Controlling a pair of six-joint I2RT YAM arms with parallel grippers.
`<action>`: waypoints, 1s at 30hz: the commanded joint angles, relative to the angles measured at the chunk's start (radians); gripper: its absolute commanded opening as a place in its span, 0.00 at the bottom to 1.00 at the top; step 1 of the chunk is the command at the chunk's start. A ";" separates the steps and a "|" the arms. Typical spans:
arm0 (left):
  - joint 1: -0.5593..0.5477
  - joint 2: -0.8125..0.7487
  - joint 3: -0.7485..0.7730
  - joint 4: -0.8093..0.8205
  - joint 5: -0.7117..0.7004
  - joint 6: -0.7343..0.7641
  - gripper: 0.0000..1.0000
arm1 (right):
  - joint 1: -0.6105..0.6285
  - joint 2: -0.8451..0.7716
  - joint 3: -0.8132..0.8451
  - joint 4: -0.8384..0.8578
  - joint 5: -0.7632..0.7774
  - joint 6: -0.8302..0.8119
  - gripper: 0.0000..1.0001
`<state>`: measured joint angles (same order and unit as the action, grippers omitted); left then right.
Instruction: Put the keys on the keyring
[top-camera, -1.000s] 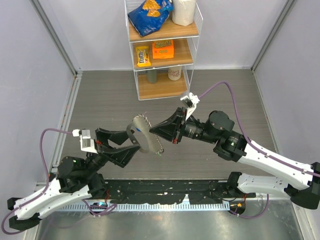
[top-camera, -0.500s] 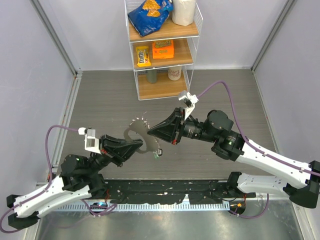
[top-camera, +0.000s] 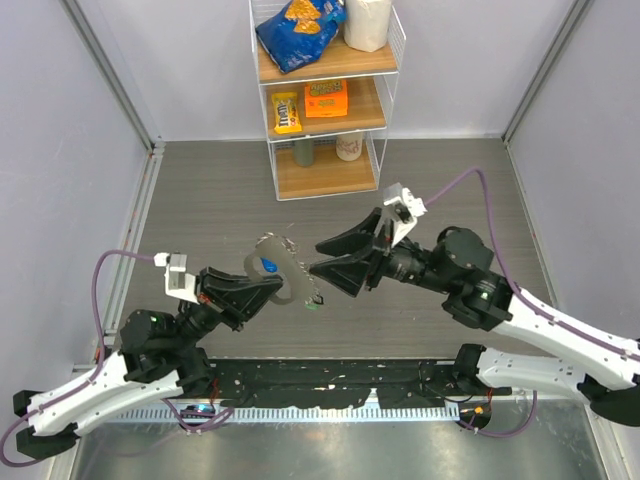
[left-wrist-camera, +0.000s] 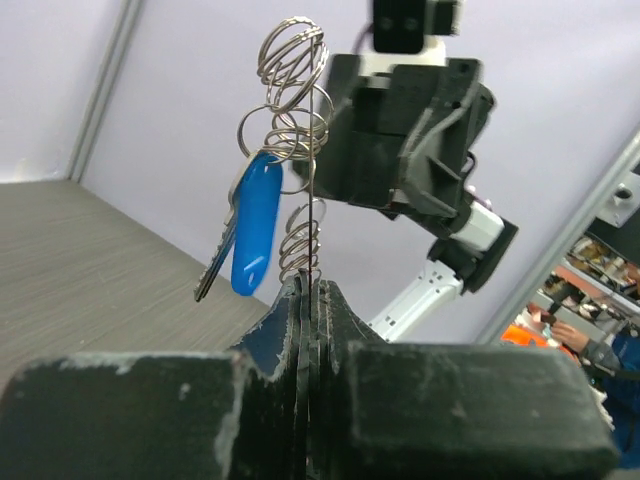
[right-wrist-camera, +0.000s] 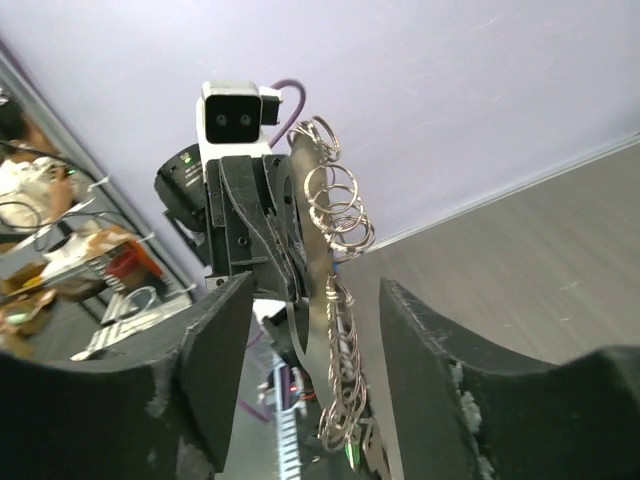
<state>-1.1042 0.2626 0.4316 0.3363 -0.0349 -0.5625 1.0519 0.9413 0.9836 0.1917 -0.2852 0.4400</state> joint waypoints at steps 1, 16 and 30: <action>0.003 -0.025 0.048 -0.008 -0.138 -0.082 0.00 | 0.003 -0.125 -0.019 -0.081 0.150 -0.170 0.64; 0.003 -0.049 0.114 -0.184 -0.301 -0.229 0.00 | 0.003 -0.230 -0.345 -0.005 0.244 -0.388 0.65; 0.001 -0.072 0.113 -0.227 -0.270 -0.323 0.00 | 0.003 -0.110 -0.502 0.442 -0.003 -0.650 0.65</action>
<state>-1.1042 0.2085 0.5049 0.0860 -0.3134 -0.8448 1.0519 0.8005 0.4763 0.4519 -0.1677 -0.1047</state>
